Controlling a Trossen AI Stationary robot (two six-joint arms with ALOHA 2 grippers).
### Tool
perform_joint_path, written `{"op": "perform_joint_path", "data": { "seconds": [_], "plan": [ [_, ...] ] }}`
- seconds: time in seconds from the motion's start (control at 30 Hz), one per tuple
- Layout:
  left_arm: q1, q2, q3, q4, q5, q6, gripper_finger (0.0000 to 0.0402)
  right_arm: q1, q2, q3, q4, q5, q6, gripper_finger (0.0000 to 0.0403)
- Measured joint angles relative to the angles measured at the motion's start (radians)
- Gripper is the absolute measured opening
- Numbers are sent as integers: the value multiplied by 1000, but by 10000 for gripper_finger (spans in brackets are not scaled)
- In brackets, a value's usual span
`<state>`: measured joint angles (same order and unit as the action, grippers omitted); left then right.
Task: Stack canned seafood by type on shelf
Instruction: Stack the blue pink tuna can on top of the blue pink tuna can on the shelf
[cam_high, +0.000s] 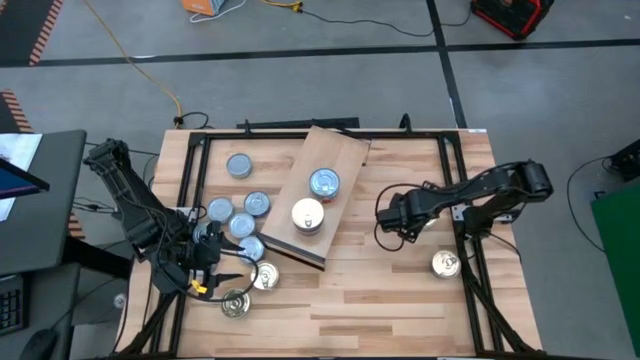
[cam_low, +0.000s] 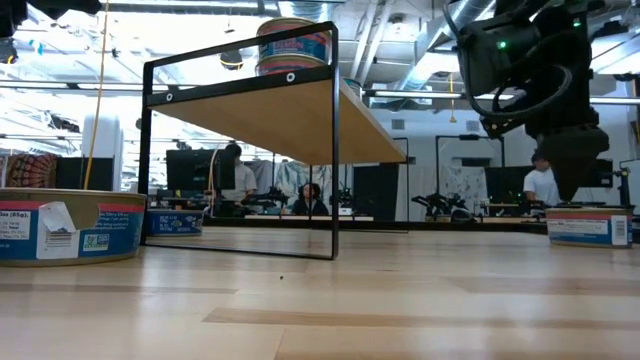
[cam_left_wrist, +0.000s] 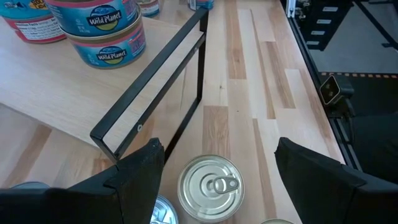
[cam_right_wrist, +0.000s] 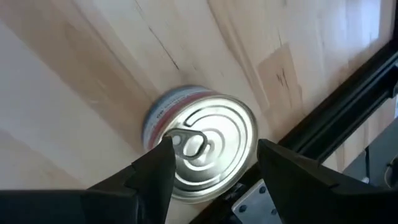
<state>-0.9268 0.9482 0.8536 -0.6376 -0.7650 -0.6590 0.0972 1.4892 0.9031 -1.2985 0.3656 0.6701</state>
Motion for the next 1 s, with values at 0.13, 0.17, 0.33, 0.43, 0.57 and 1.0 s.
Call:
{"op": "perform_joint_path", "data": {
  "seconds": [0.13, 0.17, 0.33, 0.43, 0.57, 1.0],
  "plan": [
    [0, 0, 0, 0, 0, 0, 297, 1, 4, -16, 21, 0, 0, 264],
    [0, 0, 0, 1, 0, 0, 297, 1, 4, -27, 30, 0, 2, 264],
    [0, 0, 0, 0, 0, 0, 297, 3, 2, -80, 97, -20, 4, 264],
    [0, 0, 0, 1, -2, 6, 297, 19, 0, -85, 152, -29, 3, 264],
    [0, 0, 0, 0, -2, 3, 297, 61, 2, -87, 230, -31, -6, 264],
    [0, 0, 0, 8, -2, 6, 297, 140, 6, -63, 292, -56, 4, 264]
  ]
}}
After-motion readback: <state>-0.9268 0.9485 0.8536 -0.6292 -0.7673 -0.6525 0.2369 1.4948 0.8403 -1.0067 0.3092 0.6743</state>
